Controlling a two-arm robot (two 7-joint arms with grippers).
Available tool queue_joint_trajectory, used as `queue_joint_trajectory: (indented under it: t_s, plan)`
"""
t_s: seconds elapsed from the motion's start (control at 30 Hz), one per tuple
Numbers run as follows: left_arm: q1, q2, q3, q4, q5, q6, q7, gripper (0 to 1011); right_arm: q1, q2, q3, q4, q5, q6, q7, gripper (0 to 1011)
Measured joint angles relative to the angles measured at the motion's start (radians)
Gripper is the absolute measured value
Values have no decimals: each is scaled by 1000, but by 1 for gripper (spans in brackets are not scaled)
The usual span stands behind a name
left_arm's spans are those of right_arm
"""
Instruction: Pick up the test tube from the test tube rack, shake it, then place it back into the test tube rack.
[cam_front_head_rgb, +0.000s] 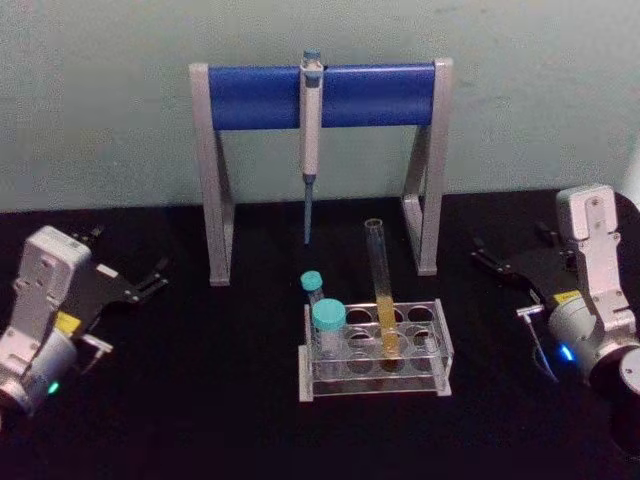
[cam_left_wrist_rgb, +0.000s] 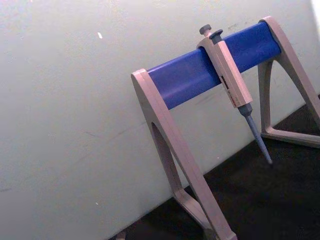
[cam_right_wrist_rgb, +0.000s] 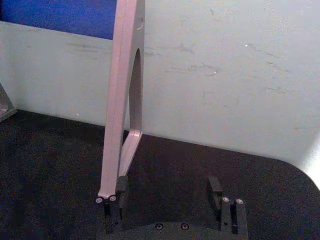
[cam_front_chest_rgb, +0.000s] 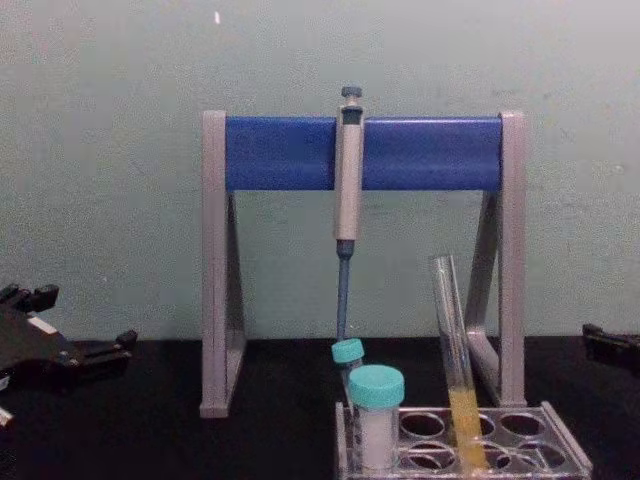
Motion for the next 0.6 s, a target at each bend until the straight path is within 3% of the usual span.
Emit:
queue_joint_trajectory:
  t_s: [0.6]
  plan:
    - [0, 0, 0, 0, 0, 0, 0, 1001, 0, 0, 0, 0, 0, 0, 0, 1000]
